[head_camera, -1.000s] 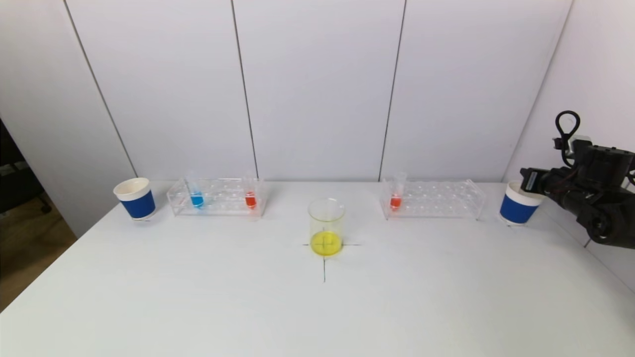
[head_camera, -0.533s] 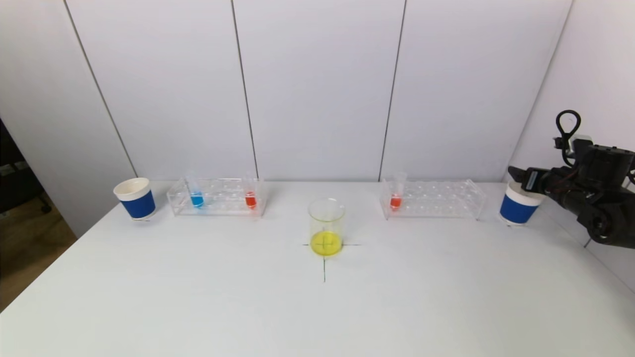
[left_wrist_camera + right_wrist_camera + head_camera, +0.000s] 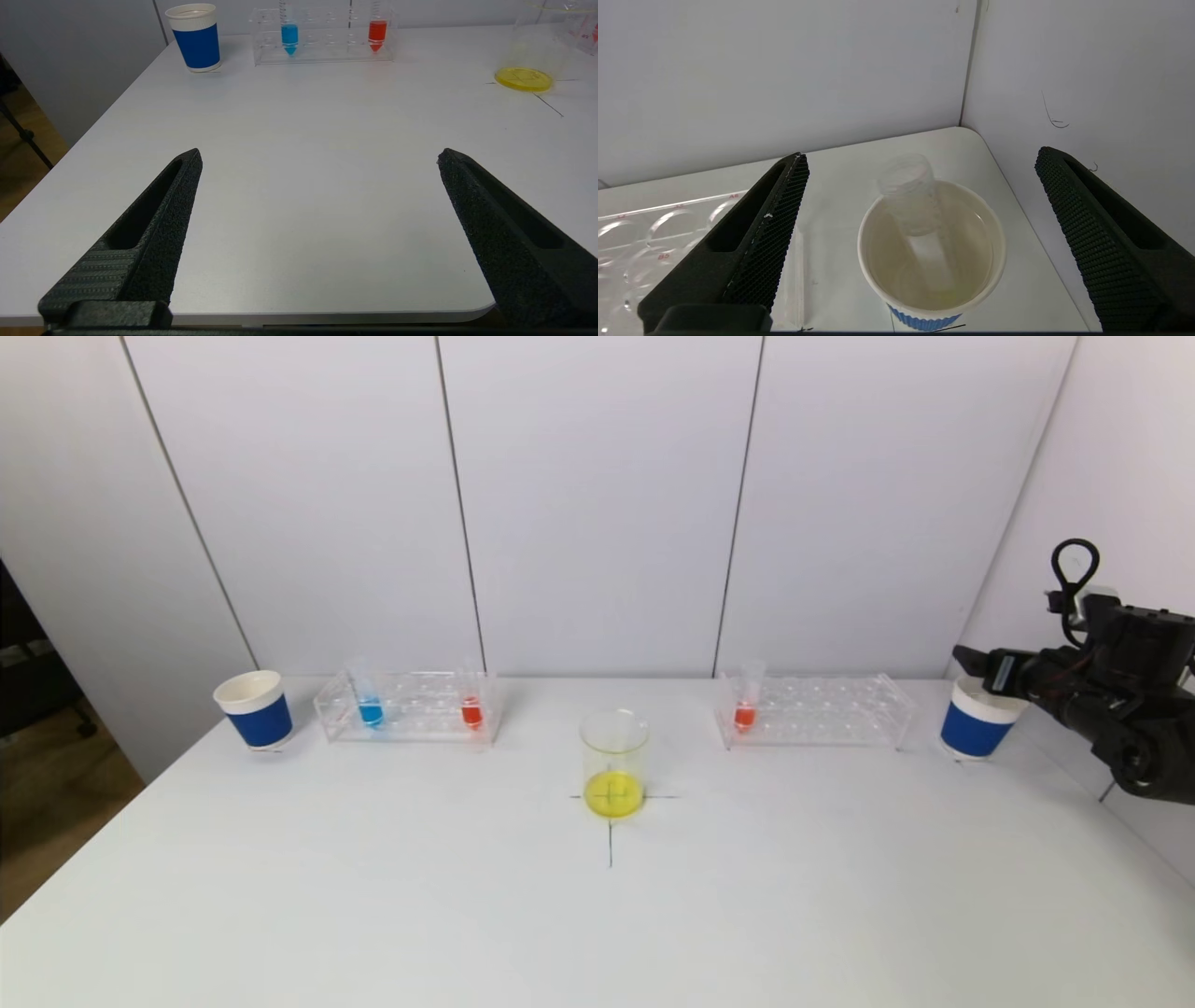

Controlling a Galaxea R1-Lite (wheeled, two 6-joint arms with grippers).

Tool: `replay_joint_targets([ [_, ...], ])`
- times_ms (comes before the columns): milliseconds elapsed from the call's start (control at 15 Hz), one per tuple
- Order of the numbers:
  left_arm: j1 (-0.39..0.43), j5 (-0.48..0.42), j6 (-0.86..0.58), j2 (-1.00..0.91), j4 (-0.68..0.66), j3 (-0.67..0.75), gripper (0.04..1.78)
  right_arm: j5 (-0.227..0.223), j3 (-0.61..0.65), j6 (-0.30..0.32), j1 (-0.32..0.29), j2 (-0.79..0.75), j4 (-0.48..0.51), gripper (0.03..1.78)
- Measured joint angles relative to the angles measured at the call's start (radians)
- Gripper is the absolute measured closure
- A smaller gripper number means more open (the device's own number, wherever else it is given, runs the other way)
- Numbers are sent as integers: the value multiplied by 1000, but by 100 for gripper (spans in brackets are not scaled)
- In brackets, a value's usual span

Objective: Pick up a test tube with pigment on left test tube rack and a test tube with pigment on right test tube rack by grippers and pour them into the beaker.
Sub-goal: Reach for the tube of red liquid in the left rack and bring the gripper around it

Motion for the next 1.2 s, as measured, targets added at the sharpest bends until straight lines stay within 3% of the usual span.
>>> replay_joint_targets([
  [200, 0, 0, 0, 0, 0, 0, 6, 16, 41, 2, 35, -49, -23, 5],
  [533, 0, 0, 0, 0, 0, 0, 6, -1, 169, 1, 131, -176, -95, 5],
  [933, 0, 0, 0, 0, 0, 0, 6, -22, 417, 8, 220, -476, -125, 5],
  [1200, 0, 0, 0, 0, 0, 0, 6, -92, 607, 20, 246, -710, -126, 5],
])
